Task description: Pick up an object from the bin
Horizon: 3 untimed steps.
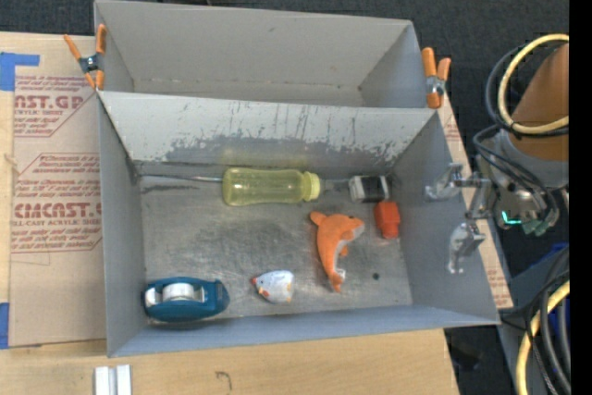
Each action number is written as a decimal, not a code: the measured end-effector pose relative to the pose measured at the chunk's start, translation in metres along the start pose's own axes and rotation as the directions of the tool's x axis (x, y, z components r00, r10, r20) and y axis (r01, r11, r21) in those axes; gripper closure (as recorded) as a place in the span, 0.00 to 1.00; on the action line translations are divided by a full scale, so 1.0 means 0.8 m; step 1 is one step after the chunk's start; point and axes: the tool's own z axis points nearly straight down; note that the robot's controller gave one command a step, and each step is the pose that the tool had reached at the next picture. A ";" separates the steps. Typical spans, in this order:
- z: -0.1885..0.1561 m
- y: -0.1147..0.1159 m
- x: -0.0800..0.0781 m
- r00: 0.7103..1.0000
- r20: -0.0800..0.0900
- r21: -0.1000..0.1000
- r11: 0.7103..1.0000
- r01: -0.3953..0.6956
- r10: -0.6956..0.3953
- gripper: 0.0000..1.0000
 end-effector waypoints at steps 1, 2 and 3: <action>-0.005 0.001 -0.002 1.000 0.007 0.002 1.000 0.001 -0.002 0.00; 0.052 0.009 -0.018 0.997 0.012 0.004 0.997 0.081 -0.081 0.00; 0.136 0.021 -0.052 1.000 0.013 0.002 1.000 0.023 -0.023 0.00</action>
Offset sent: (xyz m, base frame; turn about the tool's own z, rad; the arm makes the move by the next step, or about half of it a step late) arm 0.0300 0.0179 -0.1208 -0.2087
